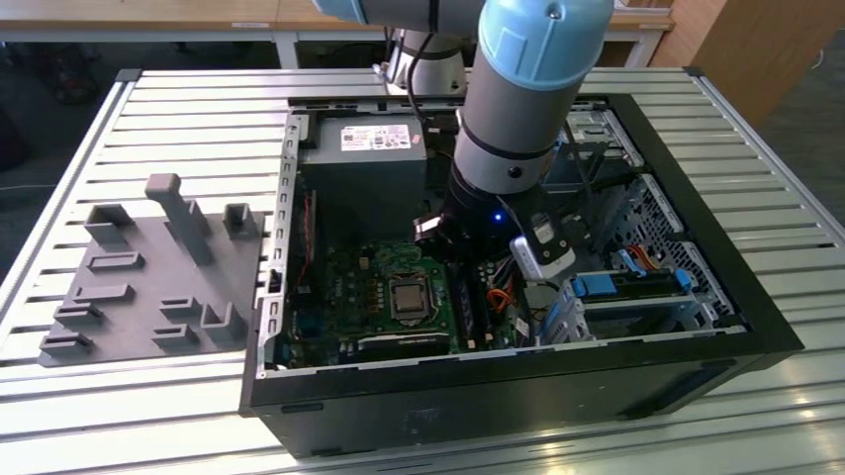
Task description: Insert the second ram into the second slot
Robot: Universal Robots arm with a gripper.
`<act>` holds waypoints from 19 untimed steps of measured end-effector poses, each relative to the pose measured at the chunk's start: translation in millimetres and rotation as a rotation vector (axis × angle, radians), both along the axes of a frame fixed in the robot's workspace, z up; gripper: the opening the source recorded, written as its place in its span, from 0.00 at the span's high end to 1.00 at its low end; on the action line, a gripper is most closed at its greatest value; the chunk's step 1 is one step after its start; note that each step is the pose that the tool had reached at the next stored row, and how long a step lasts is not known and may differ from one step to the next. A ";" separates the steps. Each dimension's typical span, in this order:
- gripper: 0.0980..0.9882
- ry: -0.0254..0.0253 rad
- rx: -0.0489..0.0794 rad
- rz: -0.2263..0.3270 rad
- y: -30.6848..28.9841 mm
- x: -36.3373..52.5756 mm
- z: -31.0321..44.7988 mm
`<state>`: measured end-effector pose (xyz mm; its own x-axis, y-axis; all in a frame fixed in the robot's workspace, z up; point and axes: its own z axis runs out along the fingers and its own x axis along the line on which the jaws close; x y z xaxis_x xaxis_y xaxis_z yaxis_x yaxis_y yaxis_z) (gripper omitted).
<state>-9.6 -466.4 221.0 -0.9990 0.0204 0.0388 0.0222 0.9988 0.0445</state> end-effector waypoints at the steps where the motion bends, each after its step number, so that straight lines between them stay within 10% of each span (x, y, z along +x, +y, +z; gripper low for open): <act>1: 0.96 0.0001 0.000 0.001 0.0 0.2 0.0; 19: 0.96 0.0002 0.000 0.004 0.0 0.7 -5.0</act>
<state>-8.9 -466.4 216.0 -0.9991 0.0168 0.0390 0.0186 0.9988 0.0447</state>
